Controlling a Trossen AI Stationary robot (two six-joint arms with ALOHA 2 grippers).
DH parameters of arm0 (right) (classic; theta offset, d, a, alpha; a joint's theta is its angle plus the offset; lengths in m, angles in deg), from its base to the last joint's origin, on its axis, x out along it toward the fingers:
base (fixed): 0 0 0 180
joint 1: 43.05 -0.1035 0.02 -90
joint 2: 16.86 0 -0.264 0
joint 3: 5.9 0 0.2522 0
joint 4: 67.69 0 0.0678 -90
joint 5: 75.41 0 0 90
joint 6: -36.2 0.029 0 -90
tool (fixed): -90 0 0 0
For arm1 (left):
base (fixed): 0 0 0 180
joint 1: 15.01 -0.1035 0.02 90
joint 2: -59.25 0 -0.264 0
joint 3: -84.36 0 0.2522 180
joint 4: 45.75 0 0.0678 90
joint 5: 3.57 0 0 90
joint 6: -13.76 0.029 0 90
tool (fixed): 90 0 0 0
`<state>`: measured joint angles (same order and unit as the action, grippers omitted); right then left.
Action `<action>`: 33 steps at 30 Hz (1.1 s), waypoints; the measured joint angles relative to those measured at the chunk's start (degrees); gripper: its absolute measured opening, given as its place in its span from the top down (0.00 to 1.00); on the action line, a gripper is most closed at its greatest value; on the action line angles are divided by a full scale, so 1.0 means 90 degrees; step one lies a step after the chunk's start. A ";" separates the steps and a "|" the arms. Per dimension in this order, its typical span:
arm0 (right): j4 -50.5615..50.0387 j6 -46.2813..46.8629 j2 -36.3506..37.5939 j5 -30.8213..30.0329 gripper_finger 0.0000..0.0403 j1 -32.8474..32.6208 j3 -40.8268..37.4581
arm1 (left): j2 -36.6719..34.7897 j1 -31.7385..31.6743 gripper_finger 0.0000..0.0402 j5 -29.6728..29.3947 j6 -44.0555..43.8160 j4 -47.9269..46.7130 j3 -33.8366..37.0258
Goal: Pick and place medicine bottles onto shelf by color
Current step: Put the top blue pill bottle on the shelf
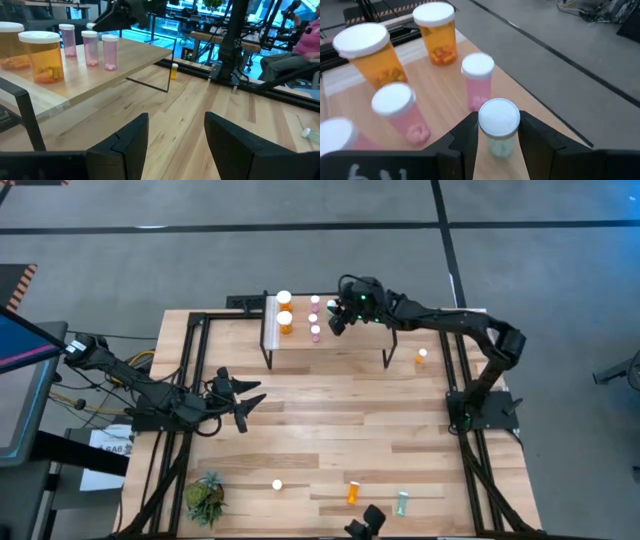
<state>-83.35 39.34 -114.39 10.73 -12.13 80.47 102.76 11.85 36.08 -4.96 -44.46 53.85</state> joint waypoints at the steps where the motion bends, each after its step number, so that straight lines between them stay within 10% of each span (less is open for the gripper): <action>1: -0.0013 -0.0002 -0.0054 0.0000 0.63 0.0000 0.0077 | 0.0000 0.0000 0.55 -0.0001 0.0000 -0.0006 0.0000; 33: -0.0676 -0.0186 -0.0074 -0.0471 0.63 0.0083 0.0310 | 0.0000 -0.0002 0.55 0.0002 -0.0058 -0.0017 0.0000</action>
<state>-89.43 37.67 -115.05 6.49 -11.39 83.25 102.76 11.82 36.10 -5.49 -44.61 53.85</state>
